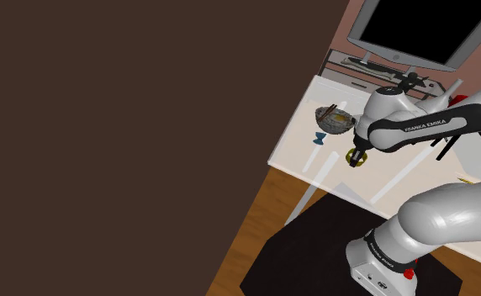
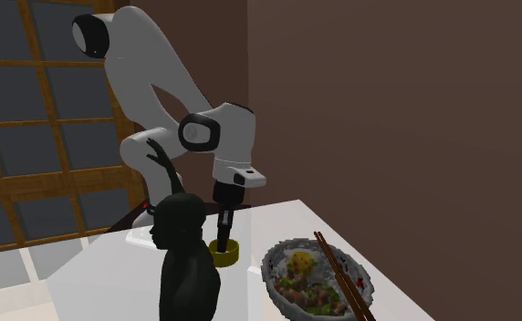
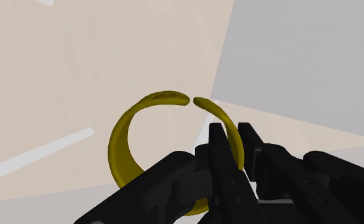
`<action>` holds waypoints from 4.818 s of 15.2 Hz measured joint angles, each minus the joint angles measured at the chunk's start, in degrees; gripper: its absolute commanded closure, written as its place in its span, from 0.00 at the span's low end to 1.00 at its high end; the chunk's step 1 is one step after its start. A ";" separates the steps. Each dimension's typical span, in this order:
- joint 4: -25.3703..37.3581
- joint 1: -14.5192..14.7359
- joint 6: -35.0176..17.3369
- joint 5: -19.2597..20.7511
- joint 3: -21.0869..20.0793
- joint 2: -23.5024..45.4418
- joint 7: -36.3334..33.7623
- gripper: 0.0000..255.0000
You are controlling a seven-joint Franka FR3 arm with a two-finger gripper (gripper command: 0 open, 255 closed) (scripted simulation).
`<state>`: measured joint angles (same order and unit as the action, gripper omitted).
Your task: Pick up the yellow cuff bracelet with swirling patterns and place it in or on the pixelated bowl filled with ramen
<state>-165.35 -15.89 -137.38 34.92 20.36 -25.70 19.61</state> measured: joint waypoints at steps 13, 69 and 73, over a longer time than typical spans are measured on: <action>1.84 0.81 7.40 -2.64 -1.02 -5.78 2.31 1.00; 45.04 6.54 14.48 -19.21 0.80 28.71 14.18 1.00; 45.04 6.52 14.22 -19.27 0.81 28.95 14.18 1.00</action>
<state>-120.31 -9.37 -123.16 15.64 21.18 3.24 33.78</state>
